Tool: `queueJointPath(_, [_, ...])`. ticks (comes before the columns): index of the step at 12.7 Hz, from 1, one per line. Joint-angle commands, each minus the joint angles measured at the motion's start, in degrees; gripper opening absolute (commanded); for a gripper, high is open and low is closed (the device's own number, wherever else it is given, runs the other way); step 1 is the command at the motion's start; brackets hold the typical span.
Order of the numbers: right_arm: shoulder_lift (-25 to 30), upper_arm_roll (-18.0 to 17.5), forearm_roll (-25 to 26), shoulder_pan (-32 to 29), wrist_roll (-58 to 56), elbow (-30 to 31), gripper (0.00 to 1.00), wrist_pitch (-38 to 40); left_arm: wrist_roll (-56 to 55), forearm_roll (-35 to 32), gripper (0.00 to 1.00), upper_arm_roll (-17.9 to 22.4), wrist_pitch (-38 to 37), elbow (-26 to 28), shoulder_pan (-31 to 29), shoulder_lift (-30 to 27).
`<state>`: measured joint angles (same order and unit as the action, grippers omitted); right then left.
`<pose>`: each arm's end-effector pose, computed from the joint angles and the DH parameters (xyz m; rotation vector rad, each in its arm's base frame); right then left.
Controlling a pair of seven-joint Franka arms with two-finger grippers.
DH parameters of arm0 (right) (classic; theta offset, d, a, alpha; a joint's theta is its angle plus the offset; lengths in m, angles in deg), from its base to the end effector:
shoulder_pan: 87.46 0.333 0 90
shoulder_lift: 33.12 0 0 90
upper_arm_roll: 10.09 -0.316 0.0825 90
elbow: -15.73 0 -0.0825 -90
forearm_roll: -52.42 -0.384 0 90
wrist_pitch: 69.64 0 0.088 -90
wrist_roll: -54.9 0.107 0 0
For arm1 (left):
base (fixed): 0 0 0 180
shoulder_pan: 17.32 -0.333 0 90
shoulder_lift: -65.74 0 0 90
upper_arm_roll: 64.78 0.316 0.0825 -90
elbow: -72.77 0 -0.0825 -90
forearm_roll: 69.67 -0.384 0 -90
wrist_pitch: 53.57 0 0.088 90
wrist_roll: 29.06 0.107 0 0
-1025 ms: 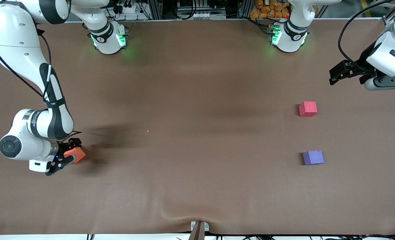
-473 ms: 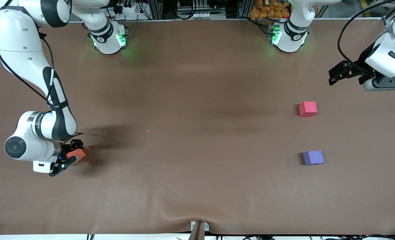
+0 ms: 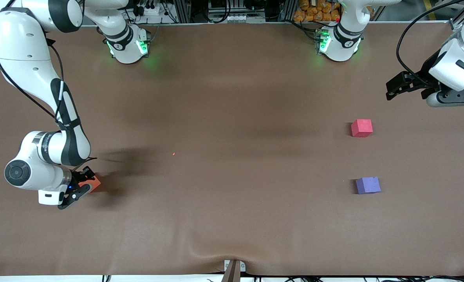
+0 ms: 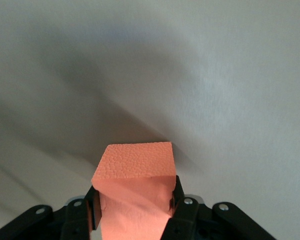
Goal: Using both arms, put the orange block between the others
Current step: 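Carry the orange cube with the right gripper toward the table middle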
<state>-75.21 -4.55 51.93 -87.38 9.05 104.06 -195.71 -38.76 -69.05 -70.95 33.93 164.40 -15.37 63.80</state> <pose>0.6965 -0.0566 0.2145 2.9158 1.1010 -0.1419 0.5335 -0.0784 0.6258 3.1396 0.0431 -0.0613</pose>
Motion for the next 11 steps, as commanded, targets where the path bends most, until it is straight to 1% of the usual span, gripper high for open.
queueJointPath(1, [2.44, -3.24, -0.31, 0.27, 1.86, -0.35, 0.29, -1.28, 0.03, 0.69, 1.00, -0.16, 0.21, -0.05, -0.37, 0.01])
queueJointPath(2, [3.58, -4.65, -0.31, 1.05, 6.07, -0.35, 0.28, -1.19, 0.03, 0.69, 1.00, -0.15, 0.21, -0.05, -0.46, 0.01])
queueJointPath(4, [5.78, -4.92, -0.57, 5.60, 14.08, -0.35, 0.27, -0.57, 0.03, 0.69, 1.00, -0.07, 0.21, -0.05, -0.55, 0.01])
queueJointPath(5, [6.83, -4.92, -1.87, 8.42, 18.55, -0.27, 0.27, -0.31, 0.03, 0.69, 1.00, -0.07, 0.21, -0.05, -0.55, 0.10])
queueJointPath(7, [7.37, -4.92, -7.83, 14.13, 29.00, -0.26, 0.27, 2.14, 0.03, 0.69, 1.00, -0.07, 0.21, 0.03, -0.55, 0.10])
queueJointPath(9, [7.37, -4.84, -13.90, 19.75, 38.16, -0.26, 0.28, 3.03, 0.03, 0.69, 1.00, -0.07, 0.30, 0.03, -0.46, 0.19])
queueJointPath(11, [7.11, -4.31, -17.60, 25.99, 48.07, -0.26, 0.28, 2.68, 0.03, 0.69, 1.00, -0.07, 0.30, 0.47, -0.46, 0.19])
